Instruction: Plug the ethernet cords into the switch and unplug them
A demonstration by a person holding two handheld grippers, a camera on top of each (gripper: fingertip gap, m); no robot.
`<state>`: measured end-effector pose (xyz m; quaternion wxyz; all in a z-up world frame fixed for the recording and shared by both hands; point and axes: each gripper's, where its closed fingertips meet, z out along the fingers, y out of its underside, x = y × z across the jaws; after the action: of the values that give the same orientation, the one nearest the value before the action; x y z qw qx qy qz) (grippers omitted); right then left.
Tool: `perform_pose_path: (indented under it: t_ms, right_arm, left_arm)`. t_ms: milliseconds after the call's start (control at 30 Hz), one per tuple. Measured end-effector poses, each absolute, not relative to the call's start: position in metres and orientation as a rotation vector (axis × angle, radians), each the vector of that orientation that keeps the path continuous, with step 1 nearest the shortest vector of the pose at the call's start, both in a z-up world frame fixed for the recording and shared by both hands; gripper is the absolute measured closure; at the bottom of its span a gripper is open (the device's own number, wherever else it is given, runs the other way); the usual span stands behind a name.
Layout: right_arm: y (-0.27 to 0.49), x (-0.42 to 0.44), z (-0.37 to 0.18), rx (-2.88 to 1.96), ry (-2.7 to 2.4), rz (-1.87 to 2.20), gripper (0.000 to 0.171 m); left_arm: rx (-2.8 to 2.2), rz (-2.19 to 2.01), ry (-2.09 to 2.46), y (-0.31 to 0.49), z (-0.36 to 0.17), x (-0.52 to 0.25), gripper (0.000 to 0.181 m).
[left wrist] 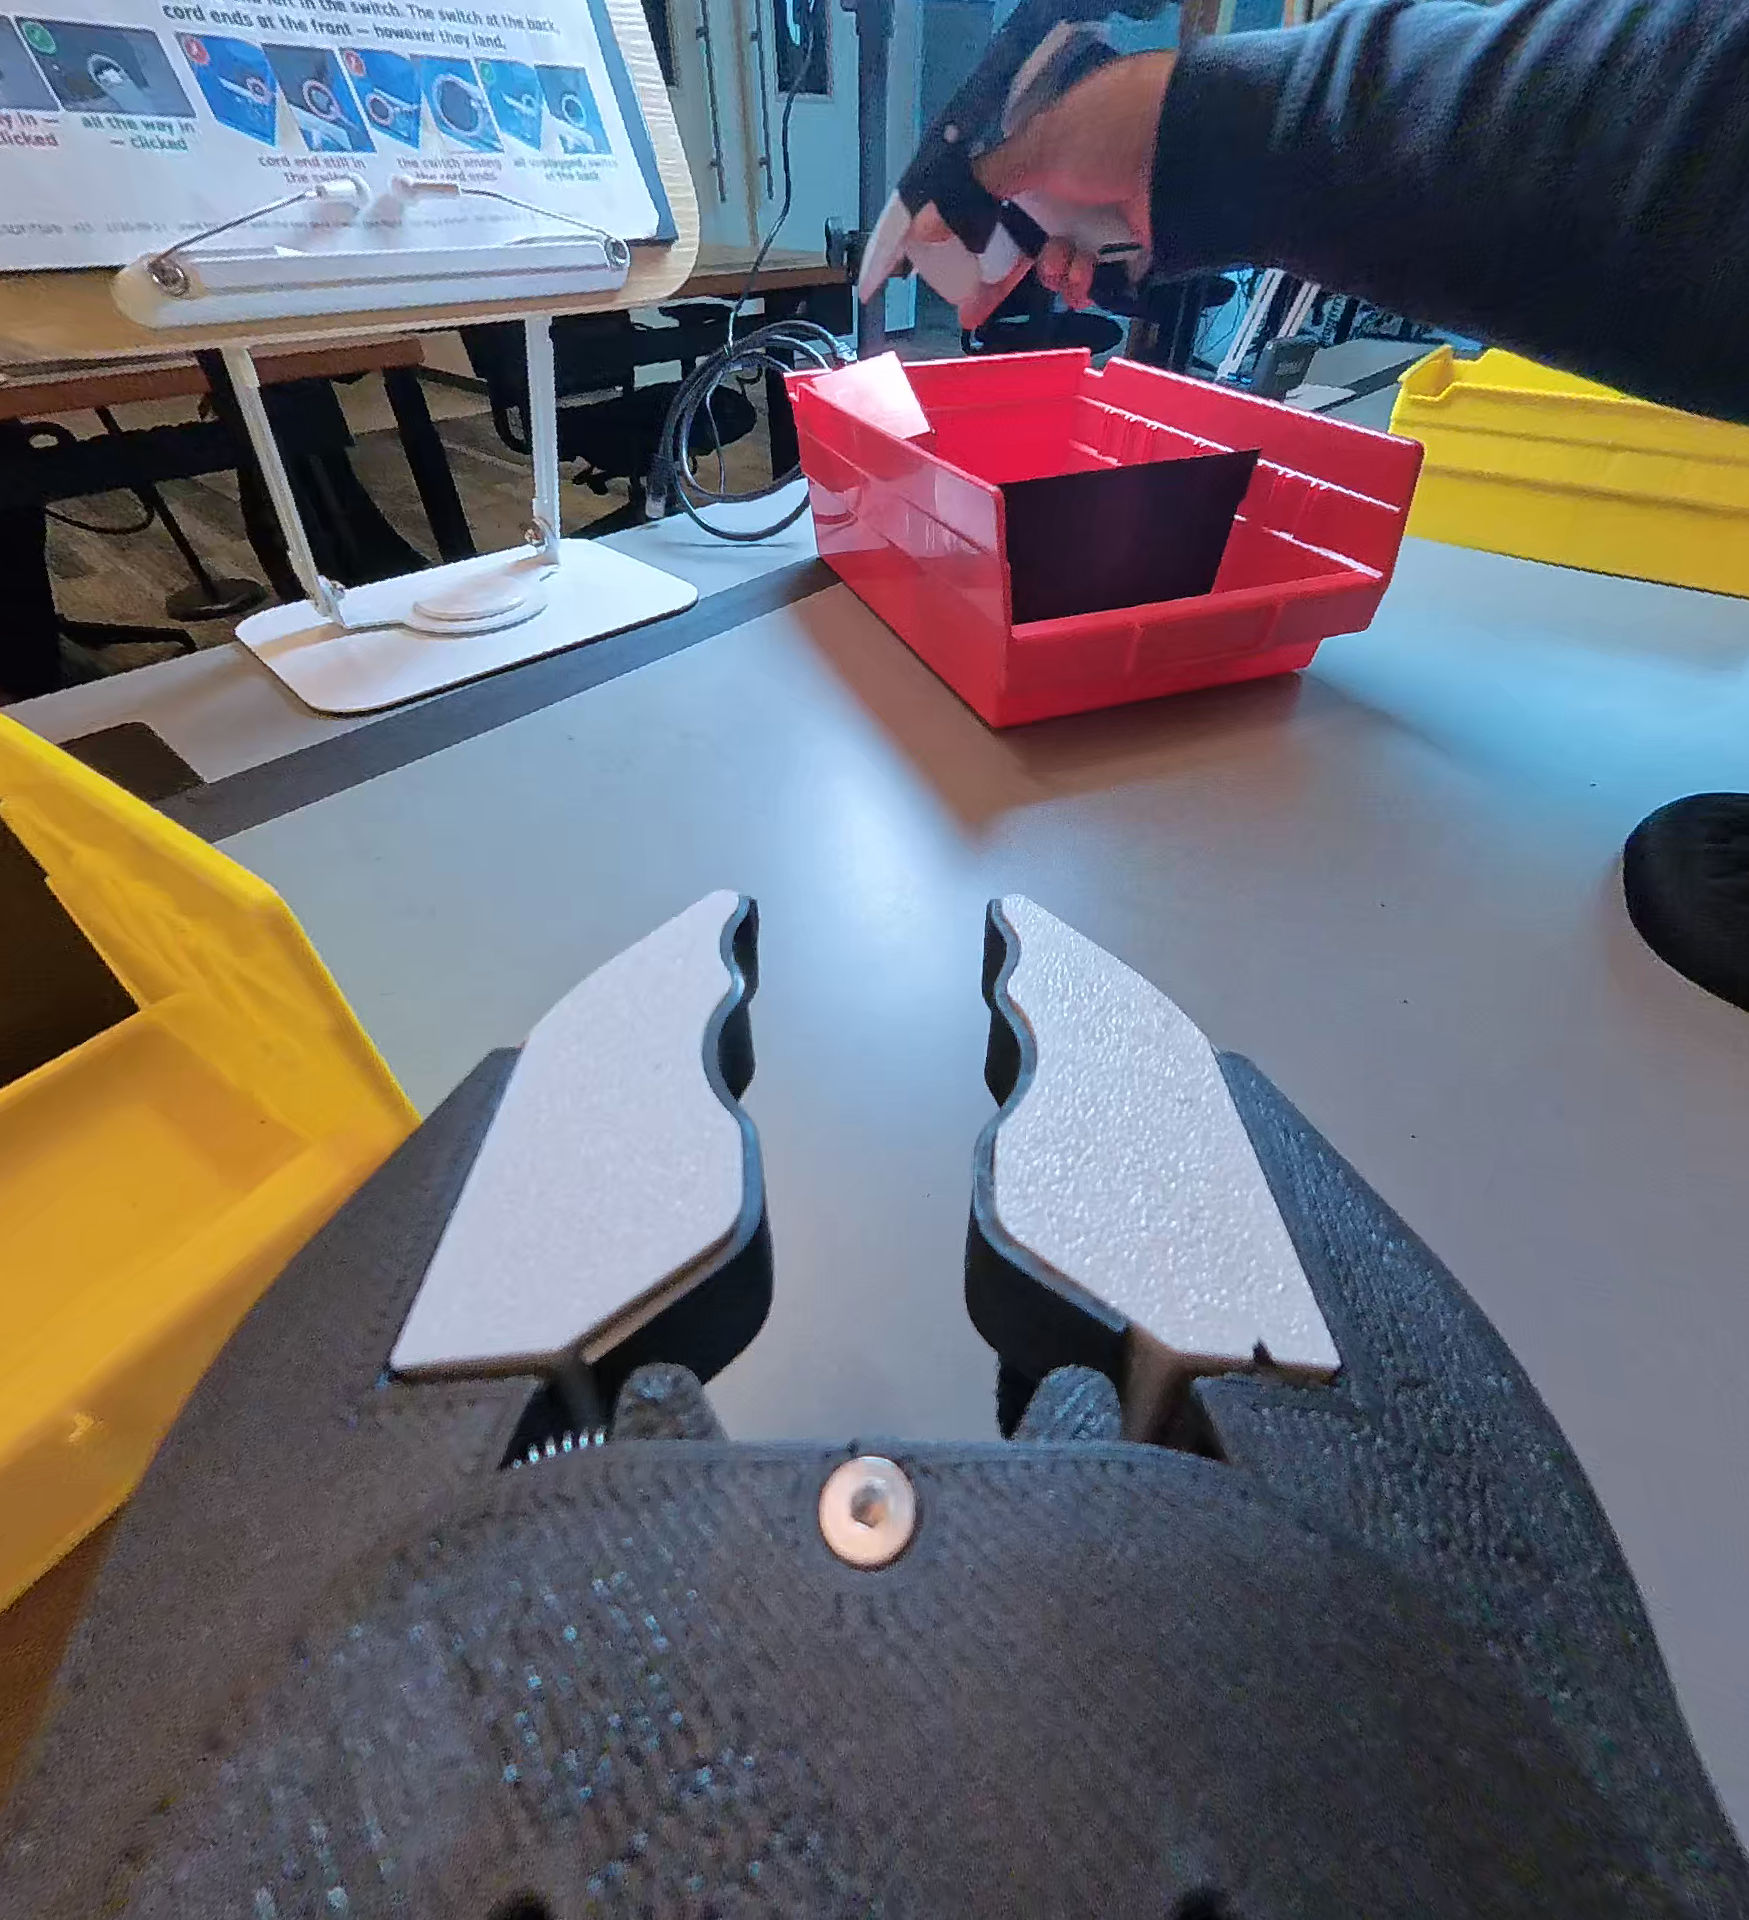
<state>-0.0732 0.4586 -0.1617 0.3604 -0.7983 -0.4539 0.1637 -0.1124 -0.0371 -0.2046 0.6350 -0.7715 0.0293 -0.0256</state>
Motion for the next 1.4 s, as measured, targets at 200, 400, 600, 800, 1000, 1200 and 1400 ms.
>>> perform_pose_path:
  t_ms: [200, 400, 600, 800, 1000, 1200, 1400]
  right_arm:
    - [0.467, -0.100, -0.187, -2.104, -1.229, 0.353, 0.143]
    - [0.453, -0.091, -0.191, -2.066, -1.301, 0.390, 0.159]
    - [0.423, -0.070, -0.144, -1.993, -1.284, 0.499, 0.171]
    - [0.385, -0.046, -0.154, -1.890, -1.453, 0.475, 0.163]
    - [0.241, -0.019, -0.191, -1.632, -1.949, 0.585, 0.116]
    - [0.183, 0.018, -0.263, -1.479, -2.292, 0.202, 0.115]
    - [0.196, 0.014, -0.278, -1.333, -2.316, 0.035, 0.142]
  left_arm:
    - [-1.782, -0.092, 0.077, -0.035, -0.212, -0.112, 0.140]
    - [-1.778, -0.096, 0.097, -0.036, -0.209, -0.106, 0.142]
    - [-1.759, -0.079, 0.096, -0.038, -0.203, -0.106, 0.144]
    - [-1.778, -0.072, 0.086, -0.038, -0.204, -0.107, 0.143]
    - [-1.825, 0.039, 0.046, -0.048, -0.198, -0.128, 0.133]
    - [-1.988, 0.315, 0.172, -0.069, -0.199, -0.169, 0.123]
    - [-2.359, 0.484, 0.347, -0.106, -0.234, -0.224, 0.122]
